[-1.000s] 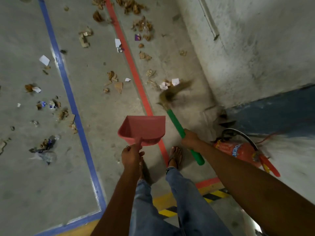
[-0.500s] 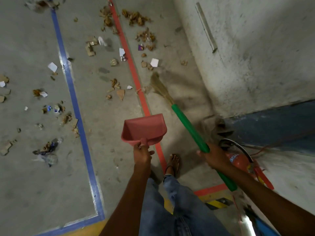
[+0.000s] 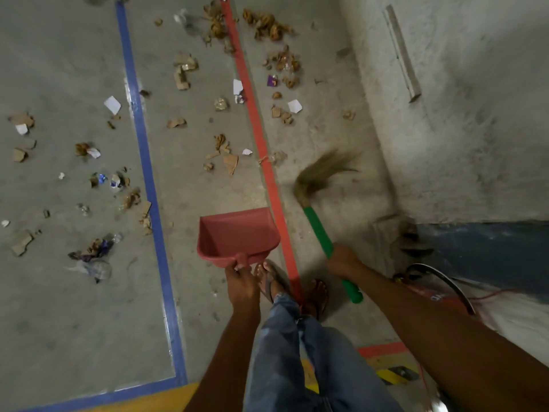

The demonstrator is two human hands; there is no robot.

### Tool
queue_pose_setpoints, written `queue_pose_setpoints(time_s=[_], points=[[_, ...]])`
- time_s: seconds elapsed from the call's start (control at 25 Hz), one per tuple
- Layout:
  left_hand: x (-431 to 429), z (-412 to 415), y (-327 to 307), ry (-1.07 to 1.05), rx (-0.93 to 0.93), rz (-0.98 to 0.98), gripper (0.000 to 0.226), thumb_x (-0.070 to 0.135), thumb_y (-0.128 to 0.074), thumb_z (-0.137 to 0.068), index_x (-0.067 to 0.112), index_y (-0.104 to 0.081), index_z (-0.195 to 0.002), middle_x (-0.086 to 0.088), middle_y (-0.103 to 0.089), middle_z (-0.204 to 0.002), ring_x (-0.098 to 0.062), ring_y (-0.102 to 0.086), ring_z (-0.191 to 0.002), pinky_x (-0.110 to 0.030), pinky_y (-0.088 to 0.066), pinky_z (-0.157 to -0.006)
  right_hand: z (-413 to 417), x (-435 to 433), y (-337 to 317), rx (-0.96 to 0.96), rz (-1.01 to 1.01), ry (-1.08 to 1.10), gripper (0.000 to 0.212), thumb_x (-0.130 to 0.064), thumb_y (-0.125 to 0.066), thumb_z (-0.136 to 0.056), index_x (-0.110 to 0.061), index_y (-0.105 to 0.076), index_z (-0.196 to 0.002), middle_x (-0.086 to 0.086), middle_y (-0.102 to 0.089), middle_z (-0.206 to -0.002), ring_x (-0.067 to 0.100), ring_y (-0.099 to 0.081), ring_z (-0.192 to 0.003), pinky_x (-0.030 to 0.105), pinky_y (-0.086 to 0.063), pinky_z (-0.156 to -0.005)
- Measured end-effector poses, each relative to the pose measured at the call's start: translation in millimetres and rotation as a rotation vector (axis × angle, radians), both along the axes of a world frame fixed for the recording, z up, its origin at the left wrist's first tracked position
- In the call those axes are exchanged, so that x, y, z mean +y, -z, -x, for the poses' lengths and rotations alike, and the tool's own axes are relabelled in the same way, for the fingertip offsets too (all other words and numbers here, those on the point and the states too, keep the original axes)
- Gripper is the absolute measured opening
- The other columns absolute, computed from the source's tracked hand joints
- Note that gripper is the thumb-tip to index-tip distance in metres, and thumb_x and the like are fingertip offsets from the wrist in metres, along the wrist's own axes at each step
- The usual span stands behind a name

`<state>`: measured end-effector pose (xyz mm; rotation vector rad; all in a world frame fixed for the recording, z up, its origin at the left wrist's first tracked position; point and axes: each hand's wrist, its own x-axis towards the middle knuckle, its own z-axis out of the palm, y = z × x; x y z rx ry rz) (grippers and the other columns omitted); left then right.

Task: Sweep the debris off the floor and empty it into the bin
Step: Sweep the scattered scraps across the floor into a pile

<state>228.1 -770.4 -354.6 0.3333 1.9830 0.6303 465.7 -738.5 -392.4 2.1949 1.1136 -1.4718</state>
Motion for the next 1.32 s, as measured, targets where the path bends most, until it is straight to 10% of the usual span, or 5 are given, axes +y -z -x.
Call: queue_pose_setpoints(time_s=[0.32,0.64,0.96,1.32], points=[[46.1,45.9,-4.1,-0.11,-0.035,-0.047,0.051,0.055,-0.045,-0.105,0.015,-0.049,-0.136,-0.012,-0.062,-0.118,-0.031,-0.067,-0.093,-0.034,-0.049,-0.07,120.8,90.5,-38.5,0.229,-0.323,-0.08,0.056,-0.016,-0.048,-0.077,-0.028,-0.045,-0.132,0.01,-0.065,-0.096,0.031,-0.067,-0.081,0.044,-0.06,-0.069],[105.5,-1.4,-31.4,0.031,-0.219,-0.044,0.046,0.045,-0.042,-0.108,0.013,-0.041,-0.141,-0.002,-0.06,-0.116,-0.02,-0.067,-0.079,-0.03,-0.048,-0.064,2.6,65.3,-88.3,0.009,-0.502,0.053,0.07,-0.01,-0.066,-0.082,-0.022,-0.047,-0.148,0.013,-0.069,-0.111,0.031,-0.067,-0.098,0.031,-0.05,-0.08],[126.3,-50.4,-18.5,0.035,-0.21,-0.059,0.047,0.043,-0.045,-0.108,0.013,-0.041,-0.143,-0.009,-0.06,-0.128,-0.027,-0.069,-0.09,-0.028,-0.05,-0.063,-146.1,155.8,-30.1,-0.283,-0.082,0.136,0.045,-0.01,-0.062,-0.082,-0.001,-0.059,-0.127,0.015,-0.064,-0.094,0.027,-0.059,-0.072,0.027,-0.044,-0.054],[157.7,-120.8,-14.3,-0.111,-0.136,-0.012,0.046,0.049,-0.046,-0.107,0.015,-0.044,-0.138,-0.012,-0.06,-0.132,-0.029,-0.07,-0.095,-0.033,-0.053,-0.067,-130.6,189.8,-31.5,0.045,-0.264,-0.069,0.081,-0.005,-0.056,-0.083,-0.029,-0.035,-0.157,0.009,-0.062,-0.134,0.03,-0.064,-0.109,0.031,-0.054,-0.088]])
